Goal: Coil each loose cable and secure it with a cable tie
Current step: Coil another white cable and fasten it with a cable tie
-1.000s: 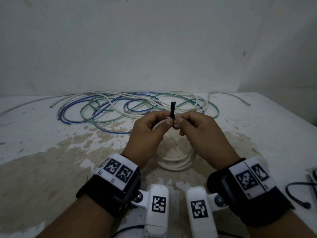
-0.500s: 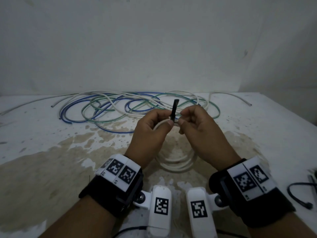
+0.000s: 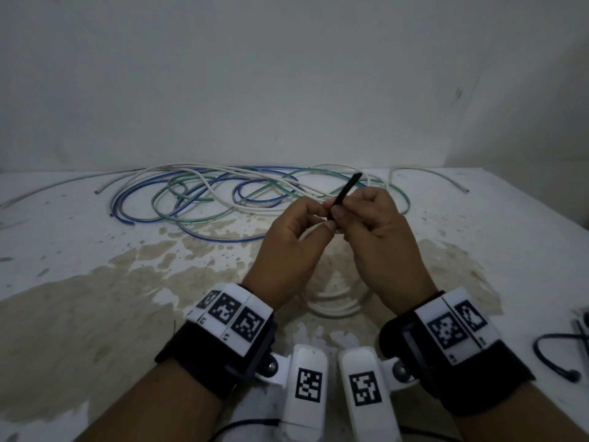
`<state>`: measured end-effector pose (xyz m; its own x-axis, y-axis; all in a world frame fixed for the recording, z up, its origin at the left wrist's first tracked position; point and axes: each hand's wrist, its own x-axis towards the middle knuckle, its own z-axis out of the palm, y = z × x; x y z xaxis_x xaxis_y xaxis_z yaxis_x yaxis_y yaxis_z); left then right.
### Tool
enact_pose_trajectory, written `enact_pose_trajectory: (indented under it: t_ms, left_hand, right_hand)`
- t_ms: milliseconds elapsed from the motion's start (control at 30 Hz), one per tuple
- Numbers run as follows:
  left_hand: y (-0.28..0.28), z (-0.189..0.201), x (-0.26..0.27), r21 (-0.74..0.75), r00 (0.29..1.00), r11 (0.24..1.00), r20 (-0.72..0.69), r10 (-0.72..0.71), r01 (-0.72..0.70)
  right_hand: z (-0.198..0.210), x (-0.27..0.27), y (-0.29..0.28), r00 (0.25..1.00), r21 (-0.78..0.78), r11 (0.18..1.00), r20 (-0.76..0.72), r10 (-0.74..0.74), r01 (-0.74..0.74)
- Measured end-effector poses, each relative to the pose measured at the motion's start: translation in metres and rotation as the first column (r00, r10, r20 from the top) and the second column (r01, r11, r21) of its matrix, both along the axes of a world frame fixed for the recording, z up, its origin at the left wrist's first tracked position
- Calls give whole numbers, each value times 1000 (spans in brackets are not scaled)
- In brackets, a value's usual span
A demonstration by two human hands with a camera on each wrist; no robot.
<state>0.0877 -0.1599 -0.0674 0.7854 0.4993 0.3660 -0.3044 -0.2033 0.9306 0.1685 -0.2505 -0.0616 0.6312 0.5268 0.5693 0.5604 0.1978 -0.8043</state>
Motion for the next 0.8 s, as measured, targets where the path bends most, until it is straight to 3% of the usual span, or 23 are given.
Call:
enact_pose_trajectory:
  t_ms: [133, 233, 433, 633, 700, 800]
  left_hand:
    - [3, -2, 0, 77, 998, 997, -68, 20, -15]
    - [3, -2, 0, 142, 994, 989, -91, 52, -39]
    - [-1, 1, 0, 88, 999, 995, -5, 51, -51]
    - [0, -2, 0, 122, 993, 992, -114, 0, 14]
    - [2, -1, -1, 39, 991, 999, -134, -21, 27]
    - [7, 3, -2, -205, 994, 977, -87, -69, 50]
  right_hand:
    - [-2, 0, -1, 998, 7, 999, 60, -33, 32]
    - [0, 3, -1, 1000, -5, 1000, 24, -9, 10]
    - [-1, -2, 2, 991, -20, 996, 100, -86, 88]
    - [-6, 6, -1, 999, -31, 1000, -32, 0, -1]
    - [-2, 8, -3, 997, -55, 997, -70, 42, -46]
    - [3, 14, -7, 983, -106, 992, -175, 48, -67]
